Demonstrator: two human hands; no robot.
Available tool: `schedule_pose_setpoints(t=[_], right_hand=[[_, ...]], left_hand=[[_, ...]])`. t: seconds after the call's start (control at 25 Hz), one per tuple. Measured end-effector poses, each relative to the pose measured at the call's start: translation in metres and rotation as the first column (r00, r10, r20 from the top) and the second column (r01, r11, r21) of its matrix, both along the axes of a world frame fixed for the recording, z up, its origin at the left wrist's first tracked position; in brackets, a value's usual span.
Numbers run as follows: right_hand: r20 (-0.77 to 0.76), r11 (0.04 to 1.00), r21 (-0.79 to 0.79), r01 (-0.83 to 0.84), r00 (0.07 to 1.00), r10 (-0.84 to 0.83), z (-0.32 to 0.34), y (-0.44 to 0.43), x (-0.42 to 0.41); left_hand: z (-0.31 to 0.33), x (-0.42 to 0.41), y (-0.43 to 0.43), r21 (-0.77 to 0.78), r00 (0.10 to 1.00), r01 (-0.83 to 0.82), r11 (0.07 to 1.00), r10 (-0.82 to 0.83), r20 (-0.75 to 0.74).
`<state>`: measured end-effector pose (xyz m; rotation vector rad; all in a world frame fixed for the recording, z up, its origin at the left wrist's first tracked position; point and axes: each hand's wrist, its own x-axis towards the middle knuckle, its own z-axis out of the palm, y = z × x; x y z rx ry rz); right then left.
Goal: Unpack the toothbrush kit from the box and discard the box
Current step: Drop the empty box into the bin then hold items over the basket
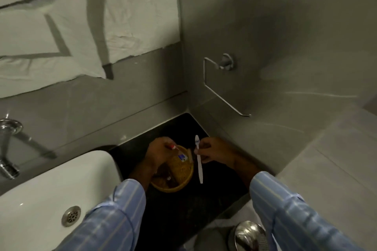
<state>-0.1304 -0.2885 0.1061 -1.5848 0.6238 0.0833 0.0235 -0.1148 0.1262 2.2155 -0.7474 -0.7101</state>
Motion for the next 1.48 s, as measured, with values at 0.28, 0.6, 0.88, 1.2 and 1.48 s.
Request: schedule_pose_setpoints(t=[0.28, 0.6, 0.88, 1.2, 1.48], right_hand=[[-0.025, 0.977, 0.089, 0.191, 0.982, -0.19, -0.016, 0.006, 0.083], [-0.228, 0.967, -0.022, 0.255, 0.94, -0.253, -0.084, -0.014, 0.135], [-0.308, 0.971, -0.053, 0.235, 0.921, -0.24, -0.124, -0.025, 0.144], [-0.339, 0.96, -0.14, 0.244, 0.899, -0.278, -0.152, -0.024, 0.146], [-0.227, 0.956, -0.139, 0.26, 0.931, -0.286, -0.125, -0.018, 0.134]], left_hand=[[-0.034, 0.071, 0.003, 0.142, 0.998, 0.069, 0.987, -0.07, 0.002], [-0.098, 0.096, -0.034, 0.332, 0.954, 0.279, 0.901, -0.3, 0.012], [-0.135, 0.103, -0.053, 0.464, 0.925, 0.351, 0.813, -0.379, -0.035], [-0.158, 0.1, -0.058, 0.442, 0.952, 0.275, 0.854, -0.308, 0.002], [-0.14, 0.087, -0.044, 0.365, 0.961, 0.202, 0.909, -0.257, 0.108]])
